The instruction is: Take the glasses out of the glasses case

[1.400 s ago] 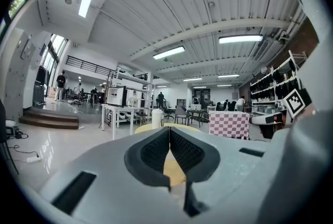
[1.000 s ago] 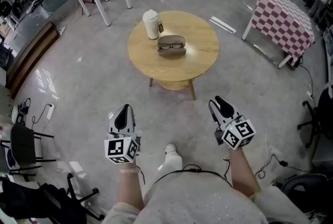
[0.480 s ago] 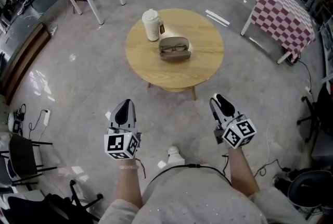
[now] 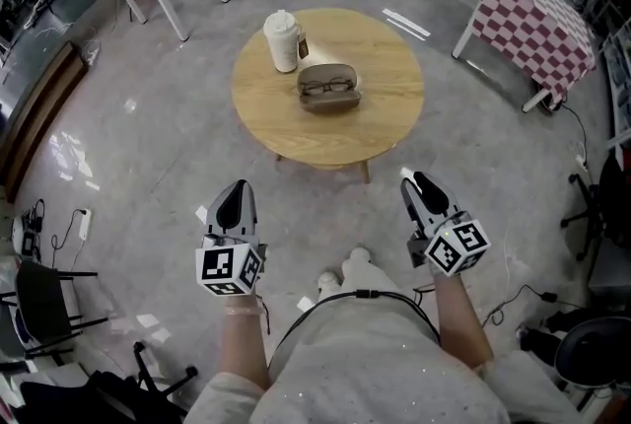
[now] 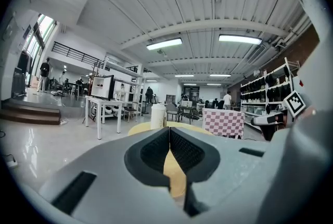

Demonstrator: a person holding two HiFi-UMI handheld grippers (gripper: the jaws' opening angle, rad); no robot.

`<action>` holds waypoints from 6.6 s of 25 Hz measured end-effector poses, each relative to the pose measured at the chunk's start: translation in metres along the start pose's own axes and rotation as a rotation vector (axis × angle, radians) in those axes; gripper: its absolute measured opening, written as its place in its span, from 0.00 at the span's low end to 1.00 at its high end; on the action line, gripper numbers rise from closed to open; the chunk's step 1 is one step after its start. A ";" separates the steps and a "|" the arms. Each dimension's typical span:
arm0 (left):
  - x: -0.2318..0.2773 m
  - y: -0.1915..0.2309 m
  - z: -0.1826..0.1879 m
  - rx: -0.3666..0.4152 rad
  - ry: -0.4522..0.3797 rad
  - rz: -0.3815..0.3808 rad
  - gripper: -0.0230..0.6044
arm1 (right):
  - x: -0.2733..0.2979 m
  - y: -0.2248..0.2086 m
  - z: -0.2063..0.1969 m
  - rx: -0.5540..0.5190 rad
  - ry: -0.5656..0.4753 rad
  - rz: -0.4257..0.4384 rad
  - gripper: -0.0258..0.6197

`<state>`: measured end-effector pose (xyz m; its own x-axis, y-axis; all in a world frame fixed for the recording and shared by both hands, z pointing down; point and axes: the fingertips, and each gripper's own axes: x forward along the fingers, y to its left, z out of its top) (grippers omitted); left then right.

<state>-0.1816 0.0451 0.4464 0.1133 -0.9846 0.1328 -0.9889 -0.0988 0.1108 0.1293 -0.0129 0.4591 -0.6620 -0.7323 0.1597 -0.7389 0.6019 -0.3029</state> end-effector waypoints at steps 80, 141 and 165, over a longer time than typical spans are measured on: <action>0.225 0.062 -0.063 -0.146 0.193 0.082 0.05 | 0.340 -0.045 -0.079 -0.976 0.786 0.501 0.20; 0.242 0.060 0.000 -0.066 0.097 -0.014 0.05 | 0.309 -0.046 0.018 -0.682 0.473 0.284 0.07; 0.251 0.062 0.033 -0.020 0.047 -0.035 0.05 | 0.294 -0.070 0.063 -0.475 0.324 0.161 0.07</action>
<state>-0.2173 -0.2128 0.4536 0.1529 -0.9728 0.1742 -0.9822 -0.1300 0.1358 -0.0056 -0.2906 0.4683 -0.7196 -0.5307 0.4478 -0.5521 0.8284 0.0946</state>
